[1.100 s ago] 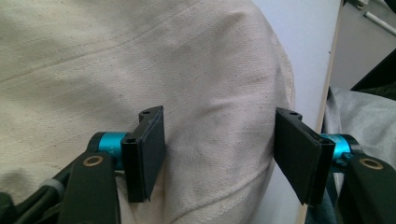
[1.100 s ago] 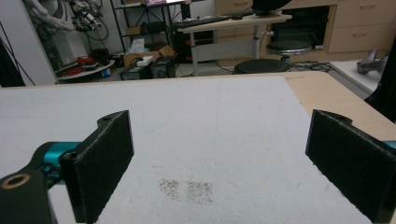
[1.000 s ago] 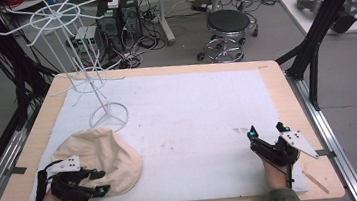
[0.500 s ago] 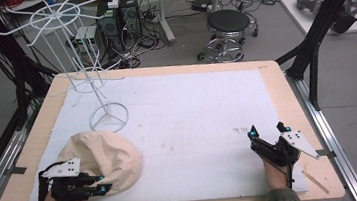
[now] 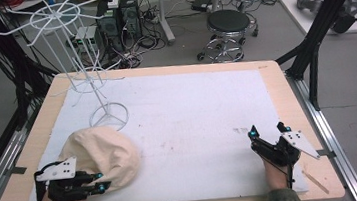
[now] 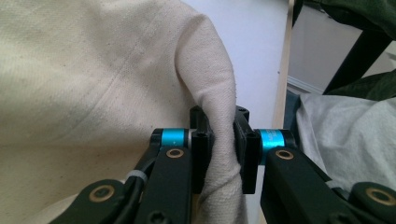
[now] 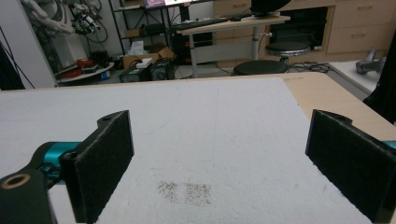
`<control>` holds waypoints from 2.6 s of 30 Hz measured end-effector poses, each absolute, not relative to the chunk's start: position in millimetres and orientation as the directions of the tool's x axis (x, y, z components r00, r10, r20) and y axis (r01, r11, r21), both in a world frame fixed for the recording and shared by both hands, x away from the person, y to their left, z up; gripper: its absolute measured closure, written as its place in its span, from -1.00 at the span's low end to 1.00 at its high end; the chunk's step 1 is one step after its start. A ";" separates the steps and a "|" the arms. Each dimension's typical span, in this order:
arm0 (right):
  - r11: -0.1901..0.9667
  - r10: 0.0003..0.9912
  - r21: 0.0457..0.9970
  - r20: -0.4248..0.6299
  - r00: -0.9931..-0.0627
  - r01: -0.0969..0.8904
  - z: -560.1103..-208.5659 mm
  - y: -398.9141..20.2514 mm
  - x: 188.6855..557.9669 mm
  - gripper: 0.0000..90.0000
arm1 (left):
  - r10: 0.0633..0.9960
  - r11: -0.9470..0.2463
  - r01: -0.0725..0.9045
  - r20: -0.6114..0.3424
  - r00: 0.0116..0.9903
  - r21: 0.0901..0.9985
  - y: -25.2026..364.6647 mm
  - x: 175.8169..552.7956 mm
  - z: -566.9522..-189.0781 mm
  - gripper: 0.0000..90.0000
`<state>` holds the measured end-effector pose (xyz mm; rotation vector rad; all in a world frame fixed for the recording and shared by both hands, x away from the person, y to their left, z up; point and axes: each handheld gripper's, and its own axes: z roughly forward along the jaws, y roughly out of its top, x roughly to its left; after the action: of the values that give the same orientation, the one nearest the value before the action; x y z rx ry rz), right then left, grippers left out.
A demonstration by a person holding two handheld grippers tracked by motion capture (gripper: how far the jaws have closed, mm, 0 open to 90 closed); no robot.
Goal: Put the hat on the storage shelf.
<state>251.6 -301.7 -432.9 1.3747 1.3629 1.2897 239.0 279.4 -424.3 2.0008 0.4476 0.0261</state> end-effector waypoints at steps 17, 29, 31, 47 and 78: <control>-0.103 0.987 0.978 0.123 -0.102 0.183 -433.2 -301.1 252.2 -0.85 | 0.305 -0.403 0.191 -0.066 0.950 0.895 276.9 226.1 -392.5 0.78; -0.098 0.988 0.978 0.118 -0.100 0.183 -433.4 -300.6 252.3 -0.85 | 0.293 -0.374 0.115 0.000 0.956 0.920 274.7 214.8 -369.8 0.77; -0.098 0.988 0.978 0.118 -0.101 0.183 -433.4 -300.6 252.4 -0.85 | 0.280 -0.365 0.087 0.019 0.960 0.927 274.2 210.9 -362.1 0.77; -0.093 0.988 0.979 0.113 -0.103 0.181 -433.6 -300.4 252.7 -0.85 | 0.292 -0.330 0.027 0.075 0.954 0.944 281.2 201.0 -345.0 0.77; -0.094 0.989 0.978 0.113 -0.098 0.184 -433.8 -299.3 252.7 -0.85 | 0.263 -0.085 -0.167 0.183 0.947 0.982 290.3 196.3 -258.4 0.76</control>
<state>252.7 -299.3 -433.8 1.3679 1.3729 1.2784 196.3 290.3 -258.4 1.6171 0.0755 0.3576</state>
